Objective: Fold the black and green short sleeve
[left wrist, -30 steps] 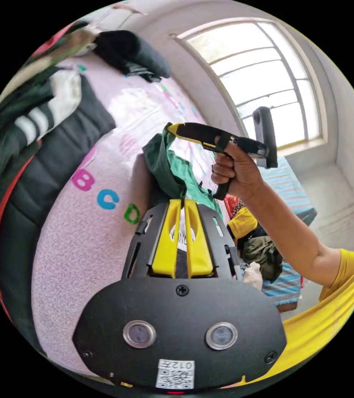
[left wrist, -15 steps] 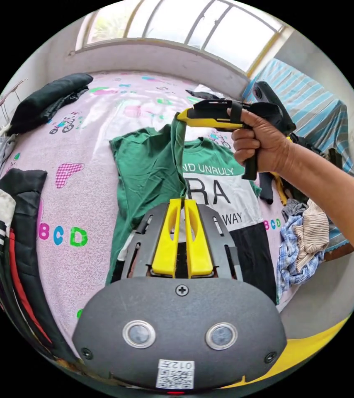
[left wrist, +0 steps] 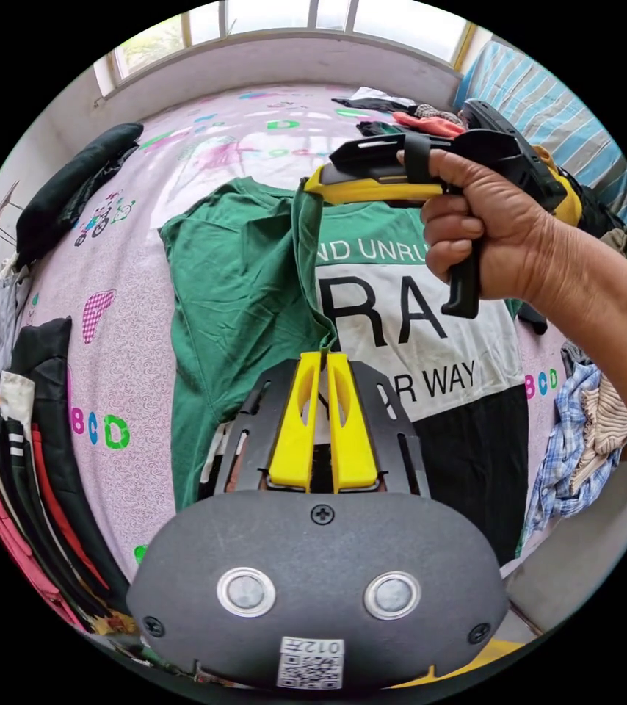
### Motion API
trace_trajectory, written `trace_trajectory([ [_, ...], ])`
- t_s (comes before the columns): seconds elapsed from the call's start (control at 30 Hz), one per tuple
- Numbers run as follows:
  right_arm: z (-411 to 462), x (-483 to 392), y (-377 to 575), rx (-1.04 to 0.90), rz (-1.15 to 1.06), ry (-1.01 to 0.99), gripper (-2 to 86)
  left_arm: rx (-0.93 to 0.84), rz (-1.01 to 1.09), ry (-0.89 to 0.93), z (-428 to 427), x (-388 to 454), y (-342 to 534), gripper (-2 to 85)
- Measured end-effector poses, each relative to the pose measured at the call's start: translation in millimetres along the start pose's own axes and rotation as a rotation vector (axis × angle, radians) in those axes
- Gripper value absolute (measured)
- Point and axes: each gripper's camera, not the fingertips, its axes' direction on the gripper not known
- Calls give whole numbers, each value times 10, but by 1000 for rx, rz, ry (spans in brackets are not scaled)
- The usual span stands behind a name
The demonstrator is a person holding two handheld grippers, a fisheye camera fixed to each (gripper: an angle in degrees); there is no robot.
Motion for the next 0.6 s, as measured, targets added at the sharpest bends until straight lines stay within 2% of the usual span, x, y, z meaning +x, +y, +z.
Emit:
trace_trajectory([
  [0.1,-11,21,-74,-11,37,35,5,-32,0,-14,180,114,-15,2],
  [0.2,-39,61,-89,-22,99,150,7,-46,54,-68,302,258,2,1],
  [0.3,-189,49,-51,17,167,210,10,-45,131,-219,364,448,61,1],
  [0.4,-414,-134,45,107,160,245,11,43,188,-327,321,595,222,1],
  [0.5,-399,-537,126,82,1,264,9,155,209,-269,167,589,438,1],
  [0.6,-157,-894,204,-16,-151,252,7,168,177,-75,52,354,631,1],
])
